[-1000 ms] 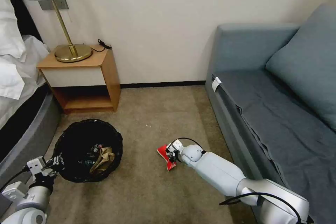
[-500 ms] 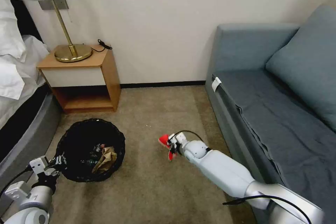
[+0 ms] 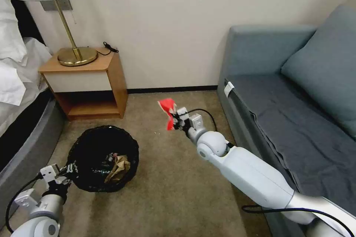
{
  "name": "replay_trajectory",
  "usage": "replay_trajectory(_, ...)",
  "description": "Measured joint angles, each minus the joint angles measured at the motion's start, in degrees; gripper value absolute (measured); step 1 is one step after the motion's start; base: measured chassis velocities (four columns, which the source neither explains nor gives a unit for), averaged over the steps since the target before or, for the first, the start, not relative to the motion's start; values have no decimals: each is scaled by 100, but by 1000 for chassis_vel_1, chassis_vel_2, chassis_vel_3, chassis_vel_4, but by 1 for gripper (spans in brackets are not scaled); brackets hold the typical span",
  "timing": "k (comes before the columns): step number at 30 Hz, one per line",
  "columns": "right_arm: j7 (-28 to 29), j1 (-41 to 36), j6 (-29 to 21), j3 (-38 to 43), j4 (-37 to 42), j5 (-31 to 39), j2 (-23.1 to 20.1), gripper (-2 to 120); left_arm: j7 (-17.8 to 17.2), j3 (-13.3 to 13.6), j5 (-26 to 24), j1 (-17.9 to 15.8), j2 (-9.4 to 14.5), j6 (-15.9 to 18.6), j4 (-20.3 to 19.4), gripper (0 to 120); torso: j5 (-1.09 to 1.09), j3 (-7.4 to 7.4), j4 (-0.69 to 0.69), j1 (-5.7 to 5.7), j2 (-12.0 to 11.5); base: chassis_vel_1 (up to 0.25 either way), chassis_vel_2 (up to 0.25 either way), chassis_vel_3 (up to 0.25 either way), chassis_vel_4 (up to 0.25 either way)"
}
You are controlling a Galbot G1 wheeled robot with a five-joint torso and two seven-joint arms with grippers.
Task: Pick up the trash bin, then pick up the garbage on the floor and place it into the trash bin.
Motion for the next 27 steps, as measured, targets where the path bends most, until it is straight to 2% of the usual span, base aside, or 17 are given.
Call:
replay_trajectory(6,60,324,271,-565,570,160,210,0,-20,173,-36,-13,-70,203,-56,4,0,0,0,0,0,0,0,0,0)
replay_trajectory(13,-257,473,374,-1265,1068,71,179,0,-89,315,-218,-96,-137,388,-34,4,0,0,0,0,0,0,0,0,0)
replay_trajectory(15,-304,447,385,-1326,1076,-7,159,0,-100,324,-250,-103,-145,409,-33,4,0,0,0,0,0,0,0,0,0)
replay_trajectory(17,-522,259,494,-1528,1014,-395,75,0,-166,350,-395,-146,-188,541,-33,4,0,0,-1,0,0,0,0,0,0)
replay_trajectory(27,-749,-139,609,-1737,651,-940,15,0,-300,366,-515,-175,-232,738,-124,4,1,0,-1,0,0,0,0,0,0)
